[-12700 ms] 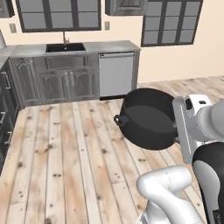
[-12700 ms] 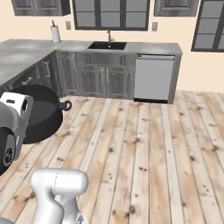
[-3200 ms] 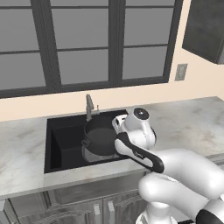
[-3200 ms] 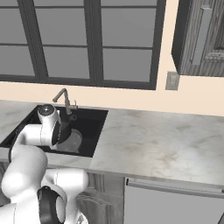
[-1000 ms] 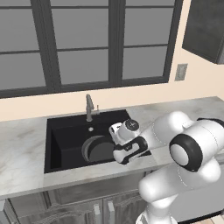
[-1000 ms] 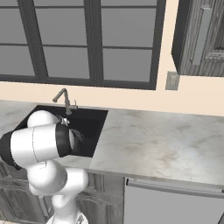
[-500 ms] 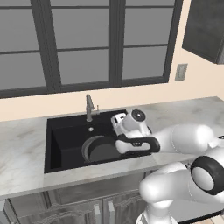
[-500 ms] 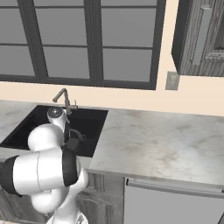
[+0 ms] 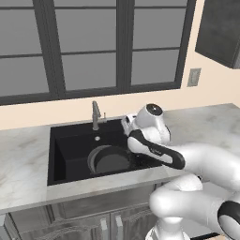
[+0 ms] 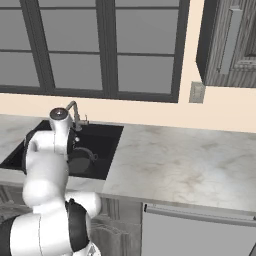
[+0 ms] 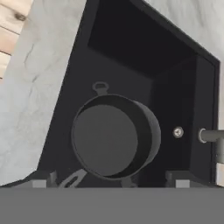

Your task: Move the pot and pan from the stove into the sink.

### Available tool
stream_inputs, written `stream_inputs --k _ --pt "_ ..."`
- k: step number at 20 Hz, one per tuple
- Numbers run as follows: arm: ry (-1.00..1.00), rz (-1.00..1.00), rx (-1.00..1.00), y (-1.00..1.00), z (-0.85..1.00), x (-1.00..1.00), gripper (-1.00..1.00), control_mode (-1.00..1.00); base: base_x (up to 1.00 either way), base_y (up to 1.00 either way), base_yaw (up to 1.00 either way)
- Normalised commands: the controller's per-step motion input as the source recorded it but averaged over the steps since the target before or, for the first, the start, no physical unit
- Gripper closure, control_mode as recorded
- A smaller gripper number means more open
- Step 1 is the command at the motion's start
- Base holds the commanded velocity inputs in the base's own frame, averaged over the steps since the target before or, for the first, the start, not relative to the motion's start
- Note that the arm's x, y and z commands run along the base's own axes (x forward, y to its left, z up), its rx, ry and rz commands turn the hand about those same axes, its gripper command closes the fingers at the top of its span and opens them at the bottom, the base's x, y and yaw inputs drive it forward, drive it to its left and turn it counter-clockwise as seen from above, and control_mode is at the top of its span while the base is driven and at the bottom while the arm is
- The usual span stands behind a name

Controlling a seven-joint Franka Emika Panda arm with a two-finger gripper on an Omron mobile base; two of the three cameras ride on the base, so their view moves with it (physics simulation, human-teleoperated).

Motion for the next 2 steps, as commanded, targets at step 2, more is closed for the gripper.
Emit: stream_inputs --k 2 --pt "0.01 0.0 0.0 -0.02 0.32 -0.83 -1.0 -1.0 0.0 0.0 0.0"
